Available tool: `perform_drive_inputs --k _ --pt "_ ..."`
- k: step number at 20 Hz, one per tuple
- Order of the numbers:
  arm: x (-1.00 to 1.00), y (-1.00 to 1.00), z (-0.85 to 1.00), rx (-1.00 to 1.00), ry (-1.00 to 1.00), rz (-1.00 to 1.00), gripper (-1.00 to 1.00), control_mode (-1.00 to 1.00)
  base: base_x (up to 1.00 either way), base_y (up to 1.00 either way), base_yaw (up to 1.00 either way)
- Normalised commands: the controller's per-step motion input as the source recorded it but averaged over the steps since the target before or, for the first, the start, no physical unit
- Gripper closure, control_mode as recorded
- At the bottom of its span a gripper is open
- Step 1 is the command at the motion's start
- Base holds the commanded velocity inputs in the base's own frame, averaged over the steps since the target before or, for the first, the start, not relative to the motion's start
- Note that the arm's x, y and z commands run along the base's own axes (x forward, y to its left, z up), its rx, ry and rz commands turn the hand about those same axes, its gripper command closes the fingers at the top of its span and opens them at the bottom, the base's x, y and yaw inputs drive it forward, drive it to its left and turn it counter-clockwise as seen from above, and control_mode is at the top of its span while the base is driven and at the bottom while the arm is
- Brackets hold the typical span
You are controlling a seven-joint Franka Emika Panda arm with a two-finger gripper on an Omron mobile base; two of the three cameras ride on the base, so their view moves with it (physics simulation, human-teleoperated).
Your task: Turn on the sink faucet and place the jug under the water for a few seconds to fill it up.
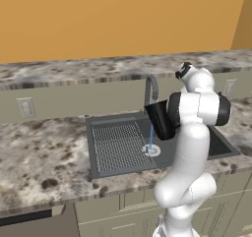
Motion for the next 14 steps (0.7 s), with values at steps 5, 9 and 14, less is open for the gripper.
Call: perform_drive_inputs --k 5,9,14 --pt "0.00 0.22 0.00 -0.06 -0.06 0.00 1.00 -1.00 0.00 0.00 0.00" --pt "0.00 0.27 -0.07 -0.07 -0.03 0.00 1.00 -1.00 0.00 0.00 0.00" --pt "-0.02 0.13 -0.05 -0.05 -0.08 0.00 1.00 -1.00 0.00 0.00 0.00"
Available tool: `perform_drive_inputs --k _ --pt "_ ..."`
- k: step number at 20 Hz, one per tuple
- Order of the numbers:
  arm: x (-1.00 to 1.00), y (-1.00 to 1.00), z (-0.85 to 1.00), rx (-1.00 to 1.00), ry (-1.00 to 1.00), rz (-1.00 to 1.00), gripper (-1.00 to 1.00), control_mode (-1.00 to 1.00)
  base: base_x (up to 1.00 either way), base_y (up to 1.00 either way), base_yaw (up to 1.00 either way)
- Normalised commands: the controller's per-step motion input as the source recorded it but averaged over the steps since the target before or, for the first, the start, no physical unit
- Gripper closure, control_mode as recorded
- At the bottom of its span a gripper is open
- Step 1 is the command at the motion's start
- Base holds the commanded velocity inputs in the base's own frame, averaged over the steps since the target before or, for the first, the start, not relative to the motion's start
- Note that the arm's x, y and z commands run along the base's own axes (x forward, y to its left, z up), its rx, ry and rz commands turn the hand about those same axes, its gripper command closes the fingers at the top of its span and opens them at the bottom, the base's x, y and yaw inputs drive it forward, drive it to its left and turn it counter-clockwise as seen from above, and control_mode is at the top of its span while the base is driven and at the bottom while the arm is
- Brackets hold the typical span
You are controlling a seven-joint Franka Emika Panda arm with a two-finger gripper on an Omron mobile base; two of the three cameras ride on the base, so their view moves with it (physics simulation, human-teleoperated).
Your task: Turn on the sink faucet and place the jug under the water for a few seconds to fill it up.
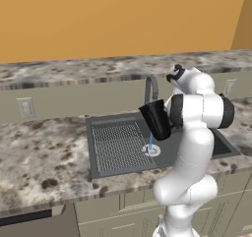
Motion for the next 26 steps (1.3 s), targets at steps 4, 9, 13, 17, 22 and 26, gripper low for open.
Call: perform_drive_inputs --k 4,9,13,17,22,26 --pt "-0.02 0.00 0.00 0.00 -0.15 0.00 1.00 -1.00 0.00 0.00 0.00" --pt "-0.18 0.00 -0.02 0.00 -0.31 0.00 1.00 -1.00 0.00 0.00 0.00" --pt "-0.01 0.00 -0.07 0.00 -0.20 0.00 1.00 -1.00 0.00 0.00 0.00" --pt "0.00 0.00 -0.01 0.00 -0.07 0.00 1.00 -1.00 0.00 0.00 0.00" --pt "0.00 0.00 0.00 0.00 0.00 0.00 1.00 -1.00 0.00 0.00 0.00" --pt "0.00 -0.14 0.00 0.04 -0.03 0.00 1.00 -1.00 0.00 0.00 0.00"
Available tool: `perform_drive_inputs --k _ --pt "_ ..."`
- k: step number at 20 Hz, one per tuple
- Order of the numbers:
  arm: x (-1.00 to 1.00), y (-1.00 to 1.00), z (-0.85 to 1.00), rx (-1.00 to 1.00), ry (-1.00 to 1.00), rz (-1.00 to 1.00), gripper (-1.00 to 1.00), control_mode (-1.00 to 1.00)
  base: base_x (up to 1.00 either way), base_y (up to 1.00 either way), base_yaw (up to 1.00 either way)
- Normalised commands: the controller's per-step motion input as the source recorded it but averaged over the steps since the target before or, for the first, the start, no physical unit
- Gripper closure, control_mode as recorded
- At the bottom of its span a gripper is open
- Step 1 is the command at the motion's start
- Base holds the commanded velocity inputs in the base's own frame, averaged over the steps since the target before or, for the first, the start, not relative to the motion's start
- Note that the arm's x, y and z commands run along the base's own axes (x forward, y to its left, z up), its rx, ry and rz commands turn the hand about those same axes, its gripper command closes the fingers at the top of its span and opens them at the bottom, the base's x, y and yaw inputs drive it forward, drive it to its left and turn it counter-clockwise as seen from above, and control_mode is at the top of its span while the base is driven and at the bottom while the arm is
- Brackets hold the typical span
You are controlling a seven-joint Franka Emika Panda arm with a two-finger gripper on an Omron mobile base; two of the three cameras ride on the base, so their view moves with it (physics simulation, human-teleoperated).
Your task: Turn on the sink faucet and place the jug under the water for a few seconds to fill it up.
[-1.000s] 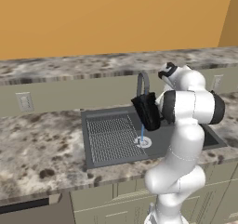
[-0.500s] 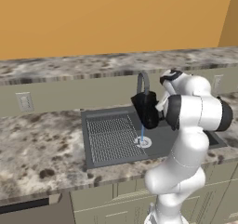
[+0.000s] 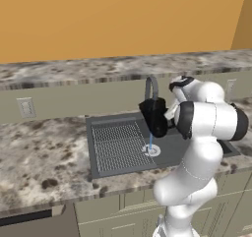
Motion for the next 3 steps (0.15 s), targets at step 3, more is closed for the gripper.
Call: perform_drive_inputs --k 3 --pt "0.00 -0.06 0.00 0.01 -0.01 0.00 1.00 -1.00 0.00 0.00 0.00"
